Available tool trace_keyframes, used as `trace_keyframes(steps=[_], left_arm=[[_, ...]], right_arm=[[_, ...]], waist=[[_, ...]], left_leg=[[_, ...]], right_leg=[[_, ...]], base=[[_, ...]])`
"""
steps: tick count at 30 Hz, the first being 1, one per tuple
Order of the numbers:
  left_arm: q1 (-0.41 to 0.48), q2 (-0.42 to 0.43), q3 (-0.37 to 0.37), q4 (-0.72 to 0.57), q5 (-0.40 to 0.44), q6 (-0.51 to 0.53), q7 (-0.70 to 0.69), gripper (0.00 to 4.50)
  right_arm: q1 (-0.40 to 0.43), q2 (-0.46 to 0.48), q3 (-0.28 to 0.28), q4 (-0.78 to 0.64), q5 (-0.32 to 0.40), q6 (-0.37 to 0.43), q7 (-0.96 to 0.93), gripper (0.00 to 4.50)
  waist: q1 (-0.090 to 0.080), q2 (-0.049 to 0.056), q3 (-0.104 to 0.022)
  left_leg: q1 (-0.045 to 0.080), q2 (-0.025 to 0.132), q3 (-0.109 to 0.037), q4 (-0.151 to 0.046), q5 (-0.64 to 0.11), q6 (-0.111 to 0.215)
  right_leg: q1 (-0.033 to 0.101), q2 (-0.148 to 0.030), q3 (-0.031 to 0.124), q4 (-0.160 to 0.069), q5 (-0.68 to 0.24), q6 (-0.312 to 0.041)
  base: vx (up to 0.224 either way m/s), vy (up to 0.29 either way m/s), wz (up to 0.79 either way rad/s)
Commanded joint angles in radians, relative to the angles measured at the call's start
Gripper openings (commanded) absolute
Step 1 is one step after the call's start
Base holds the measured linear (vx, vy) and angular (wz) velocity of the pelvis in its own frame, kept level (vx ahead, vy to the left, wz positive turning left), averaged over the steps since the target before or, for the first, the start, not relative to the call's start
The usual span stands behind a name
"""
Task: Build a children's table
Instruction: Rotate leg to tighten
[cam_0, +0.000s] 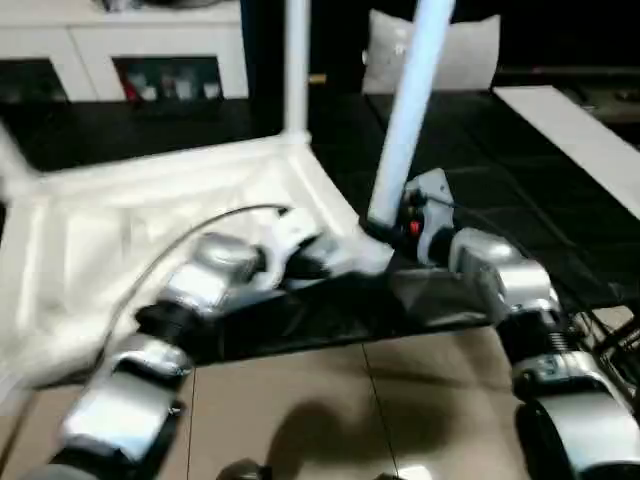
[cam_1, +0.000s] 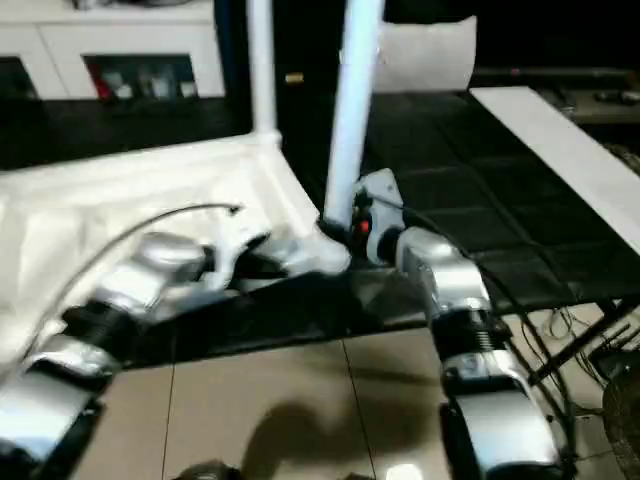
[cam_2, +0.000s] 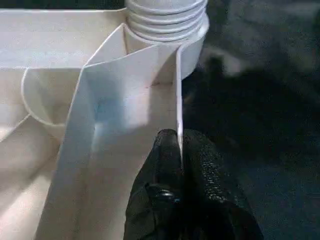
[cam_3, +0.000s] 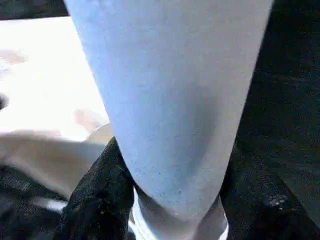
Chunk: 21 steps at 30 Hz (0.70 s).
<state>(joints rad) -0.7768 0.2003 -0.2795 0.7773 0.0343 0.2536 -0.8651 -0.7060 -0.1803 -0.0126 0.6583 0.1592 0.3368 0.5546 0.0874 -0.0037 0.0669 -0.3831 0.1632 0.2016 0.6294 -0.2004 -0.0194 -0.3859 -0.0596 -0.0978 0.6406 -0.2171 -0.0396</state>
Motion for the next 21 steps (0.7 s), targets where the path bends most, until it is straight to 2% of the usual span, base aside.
trace_keyframes(steps=[1,3,6,10,11,13,17,21], left_arm=[[-0.035,-0.02,0.008,0.008,0.009,-0.037,0.062,0.0],[-0.038,-0.021,0.008,0.012,0.013,-0.041,0.073,0.0],[-0.051,-0.023,0.011,0.043,0.037,-0.051,0.095,0.0],[-0.04,0.002,-0.003,0.049,0.042,-0.084,0.053,0.0],[-0.026,0.023,-0.017,0.04,0.044,-0.11,0.009,0.0],[-0.021,0.032,-0.022,0.036,0.044,-0.118,-0.009,0.0],[-0.006,0.062,-0.039,0.032,0.053,-0.173,-0.079,0.0],[0.032,0.119,-0.083,0.003,0.059,-0.297,-0.22,0.0]], right_arm=[[-0.011,0.053,0.017,0.017,0.026,-0.018,-0.004,2.55],[-0.009,0.058,0.008,0.017,0.032,-0.02,-0.008,2.71],[0.017,0.051,0.011,-0.012,0.026,-0.06,0.047,3.04],[0.064,-0.019,0.022,-0.045,0.027,-0.107,0.146,3.49],[0.092,-0.071,0.019,-0.067,0.037,-0.134,0.225,3.49],[0.102,-0.091,0.017,-0.075,0.041,-0.143,0.259,3.64],[0.125,-0.161,0.019,-0.085,0.041,-0.167,0.353,4.06],[0.151,-0.249,0.044,-0.108,0.044,-0.182,0.501,4.16]], waist=[[0.005,-0.001,-0.081],[0.01,-0.002,-0.085],[0.015,-0.001,-0.085],[0.023,-0.001,-0.081],[0.027,0.0,-0.082],[0.027,-0.003,-0.081],[0.026,-0.001,-0.078],[0.034,0.0,-0.081]], left_leg=[[0.018,0.086,-0.049,-0.082,-0.085,0.003],[0.012,0.079,-0.046,-0.076,-0.016,0.062],[0.012,0.083,-0.045,-0.074,-0.011,0.095],[0.016,0.09,-0.047,-0.078,-0.049,0.086],[0.019,0.091,-0.047,-0.078,-0.057,0.081],[0.013,0.089,-0.047,-0.078,-0.069,0.086],[0.014,0.088,-0.046,-0.077,-0.082,0.086],[0.015,0.095,-0.047,-0.076,-0.074,0.089]], right_leg=[[0.049,-0.132,0.081,-0.078,-0.041,-0.223],[0.056,-0.129,0.079,-0.067,0.086,-0.24],[0.054,-0.128,0.075,-0.067,0.098,-0.241],[0.055,-0.128,0.074,-0.073,0.04,-0.23],[0.055,-0.128,0.073,-0.075,0.029,-0.226],[0.058,-0.129,0.074,-0.074,0.019,-0.225],[0.056,-0.127,0.073,-0.082,-0.03,-0.225],[0.054,-0.127,0.073,-0.075,-0.008,-0.224]], base=[[0.0,0.0,0.0],[0.0,0.0,0.0],[0.0,0.0,0.0],[0.0,0.0,0.0],[0.0,0.0,0.0],[0.0,0.0,0.0],[0.0,0.0,0.0],[0.0,0.0,0.0]])
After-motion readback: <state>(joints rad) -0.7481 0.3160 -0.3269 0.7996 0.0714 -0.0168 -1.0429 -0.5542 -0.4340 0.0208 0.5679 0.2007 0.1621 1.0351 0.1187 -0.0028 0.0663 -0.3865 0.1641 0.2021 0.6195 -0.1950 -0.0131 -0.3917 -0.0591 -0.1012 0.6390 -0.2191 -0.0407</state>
